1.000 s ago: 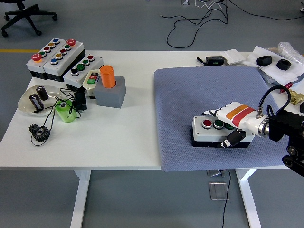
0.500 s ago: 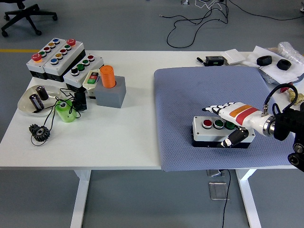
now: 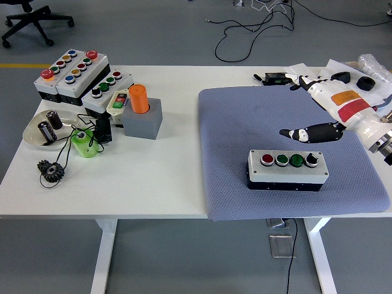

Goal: Pick up the button,place it on the desk,press the button,press the button

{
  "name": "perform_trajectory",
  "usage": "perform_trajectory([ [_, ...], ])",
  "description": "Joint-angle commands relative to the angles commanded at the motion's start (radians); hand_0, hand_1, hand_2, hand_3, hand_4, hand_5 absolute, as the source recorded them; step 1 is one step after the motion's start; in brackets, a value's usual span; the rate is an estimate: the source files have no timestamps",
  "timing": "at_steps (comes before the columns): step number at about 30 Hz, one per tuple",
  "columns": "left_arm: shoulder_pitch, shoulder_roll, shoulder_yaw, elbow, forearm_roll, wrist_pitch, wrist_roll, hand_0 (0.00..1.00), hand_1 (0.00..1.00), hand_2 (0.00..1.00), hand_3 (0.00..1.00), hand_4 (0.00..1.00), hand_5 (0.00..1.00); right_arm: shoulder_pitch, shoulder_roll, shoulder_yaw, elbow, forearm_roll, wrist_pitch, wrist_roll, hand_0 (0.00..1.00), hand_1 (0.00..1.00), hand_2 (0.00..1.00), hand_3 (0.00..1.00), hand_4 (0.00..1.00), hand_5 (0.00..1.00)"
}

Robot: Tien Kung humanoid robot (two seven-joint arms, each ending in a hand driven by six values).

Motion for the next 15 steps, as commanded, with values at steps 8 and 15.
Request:
perform_trajectory([
  [8,0.005,-0.003,0.007,0.001,-0.005,0.0,0.001,0.601,0.517,0.486,0.441,0.28,0.969,-0.048,-0.015,-0.015,0.012,-0.006,0.114,-0.068,0.242,0.002,0.127,0.616,0.486,0.002],
  [15,0.009,-0.005,0.019,0.001,-0.01,-0.001,0.003,0.6,0.517,0.489,0.444,0.279,0.969,-0.032,-0.036,-0.06,0.013,-0.021,0.184,-0.07,0.211,0.002,0.108,0.614,0.4,0.002],
])
